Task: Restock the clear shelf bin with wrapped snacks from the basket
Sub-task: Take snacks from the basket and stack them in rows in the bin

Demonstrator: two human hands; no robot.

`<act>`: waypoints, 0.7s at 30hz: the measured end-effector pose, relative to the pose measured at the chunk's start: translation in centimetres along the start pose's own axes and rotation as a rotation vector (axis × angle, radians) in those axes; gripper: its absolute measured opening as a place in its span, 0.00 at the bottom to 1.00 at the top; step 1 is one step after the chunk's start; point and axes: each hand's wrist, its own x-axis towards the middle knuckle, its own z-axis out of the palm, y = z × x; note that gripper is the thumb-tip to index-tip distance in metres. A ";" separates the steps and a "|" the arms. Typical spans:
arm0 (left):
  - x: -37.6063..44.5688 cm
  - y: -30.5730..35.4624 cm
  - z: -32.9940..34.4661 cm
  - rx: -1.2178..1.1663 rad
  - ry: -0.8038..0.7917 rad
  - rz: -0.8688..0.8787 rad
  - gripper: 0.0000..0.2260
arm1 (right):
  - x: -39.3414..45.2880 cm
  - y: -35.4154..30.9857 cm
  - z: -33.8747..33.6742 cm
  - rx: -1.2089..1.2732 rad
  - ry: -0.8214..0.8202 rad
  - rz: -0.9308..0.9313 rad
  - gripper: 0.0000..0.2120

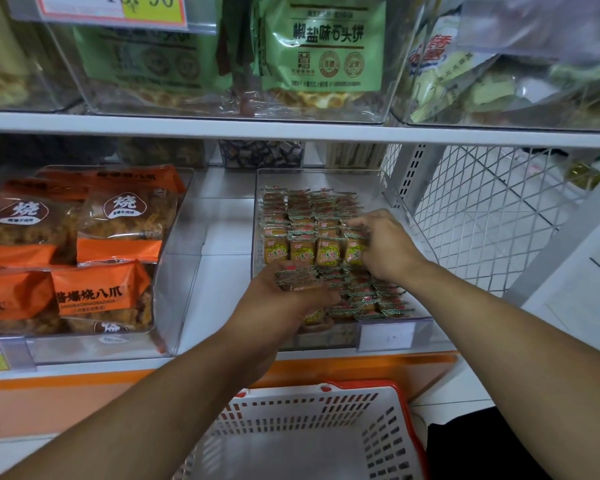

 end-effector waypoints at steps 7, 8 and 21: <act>-0.2 0.2 0.1 -0.059 -0.044 -0.004 0.25 | -0.3 0.1 0.7 -0.106 -0.007 -0.081 0.36; -0.2 0.3 0.1 -0.090 -0.052 -0.014 0.23 | -0.5 0.0 0.7 -0.131 -0.030 -0.084 0.37; -0.6 1.6 -0.2 -0.102 -0.128 -0.057 0.15 | -8.7 -6.6 -3.5 0.377 -0.287 -0.436 0.28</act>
